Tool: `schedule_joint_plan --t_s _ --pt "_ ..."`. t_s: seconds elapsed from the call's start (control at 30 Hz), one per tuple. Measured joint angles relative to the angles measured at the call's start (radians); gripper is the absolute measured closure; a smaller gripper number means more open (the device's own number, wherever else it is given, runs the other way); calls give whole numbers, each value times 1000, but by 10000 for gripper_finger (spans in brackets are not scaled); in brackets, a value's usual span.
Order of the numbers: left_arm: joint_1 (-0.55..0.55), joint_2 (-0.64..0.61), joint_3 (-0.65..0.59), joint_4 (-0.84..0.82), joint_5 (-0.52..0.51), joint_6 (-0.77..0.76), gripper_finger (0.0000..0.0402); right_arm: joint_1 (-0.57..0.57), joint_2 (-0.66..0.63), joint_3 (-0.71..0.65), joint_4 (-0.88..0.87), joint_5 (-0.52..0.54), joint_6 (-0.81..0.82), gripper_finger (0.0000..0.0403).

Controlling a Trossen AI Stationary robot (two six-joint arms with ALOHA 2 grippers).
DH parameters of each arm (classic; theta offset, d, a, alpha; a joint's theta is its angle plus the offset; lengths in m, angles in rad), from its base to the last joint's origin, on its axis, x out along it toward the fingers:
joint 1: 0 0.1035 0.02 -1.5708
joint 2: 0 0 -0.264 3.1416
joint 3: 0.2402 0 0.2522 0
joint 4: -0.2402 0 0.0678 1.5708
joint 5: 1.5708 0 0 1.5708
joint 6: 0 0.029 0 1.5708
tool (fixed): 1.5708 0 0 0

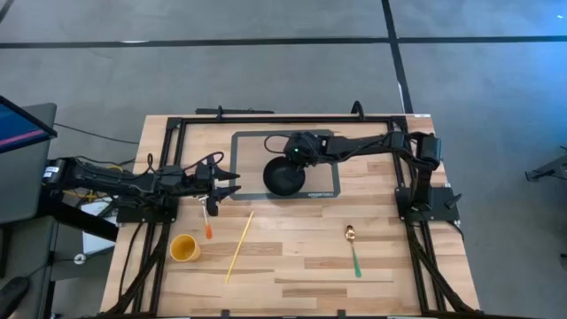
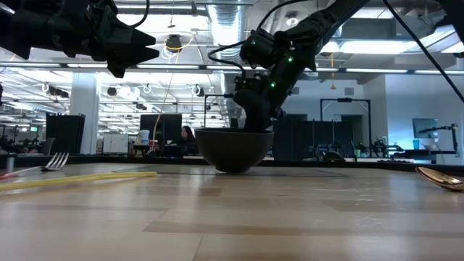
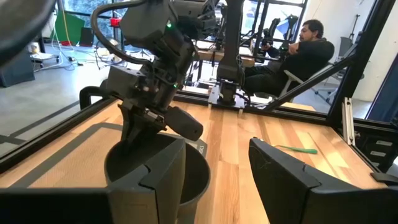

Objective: Pick & Place Utensil
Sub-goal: Put the black bowl on the transparent silicone mat, then put the orange fork into the black bowl

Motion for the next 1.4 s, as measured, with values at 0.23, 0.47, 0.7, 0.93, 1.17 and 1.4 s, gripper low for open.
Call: schedule_joint_plan --t_s 0.23,0.47,0.7,0.93,1.17,1.4 --pt "0 0 0 1 0 0 222 1 0 0 2 8 -17 390" --pt "0 0 0 1 0 0 222 0 2 -2 -1 15 -23 353" --pt "0 0 0 1 0 0 222 0 2 -2 -1 14 -23 325" --pt "0 0 0 1 0 0 222 0 2 -2 3 14 -65 275" --pt "0 0 0 1 -5 0 222 0 2 24 -8 15 -68 208" --pt "0 0 0 0 -43 0 222 0 -10 76 -40 17 -102 183"
